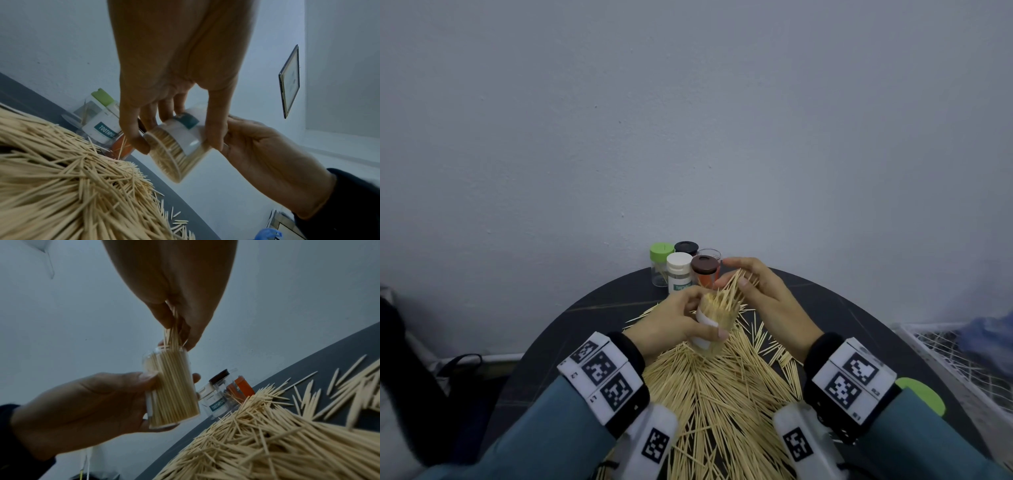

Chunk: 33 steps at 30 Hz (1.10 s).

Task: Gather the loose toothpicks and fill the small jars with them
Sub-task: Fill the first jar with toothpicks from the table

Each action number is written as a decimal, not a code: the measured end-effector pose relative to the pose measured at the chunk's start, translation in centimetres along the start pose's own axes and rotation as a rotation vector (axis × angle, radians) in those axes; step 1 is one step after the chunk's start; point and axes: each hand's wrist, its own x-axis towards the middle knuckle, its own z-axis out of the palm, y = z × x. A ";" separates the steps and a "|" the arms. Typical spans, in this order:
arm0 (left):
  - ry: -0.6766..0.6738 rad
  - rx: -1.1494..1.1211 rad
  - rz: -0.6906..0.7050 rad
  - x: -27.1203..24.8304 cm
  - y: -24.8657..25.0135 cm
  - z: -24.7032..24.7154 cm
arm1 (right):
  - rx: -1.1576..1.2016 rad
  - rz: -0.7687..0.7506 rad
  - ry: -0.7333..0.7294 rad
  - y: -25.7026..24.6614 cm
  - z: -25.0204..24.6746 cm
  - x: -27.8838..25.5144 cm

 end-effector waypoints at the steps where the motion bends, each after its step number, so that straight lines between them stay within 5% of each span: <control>1: -0.017 0.006 0.006 -0.1 0.1 0.1 | -0.013 -0.010 0.006 0.1 0.0 0.0; 9: -0.029 -0.030 0.000 -0.3 0.4 0.2 | 0.096 0.019 0.027 0.0 0.7 -0.2; 33: -0.072 -0.094 -0.012 -0.4 1.0 -0.6 | -0.200 0.046 -0.052 -0.4 -0.5 0.1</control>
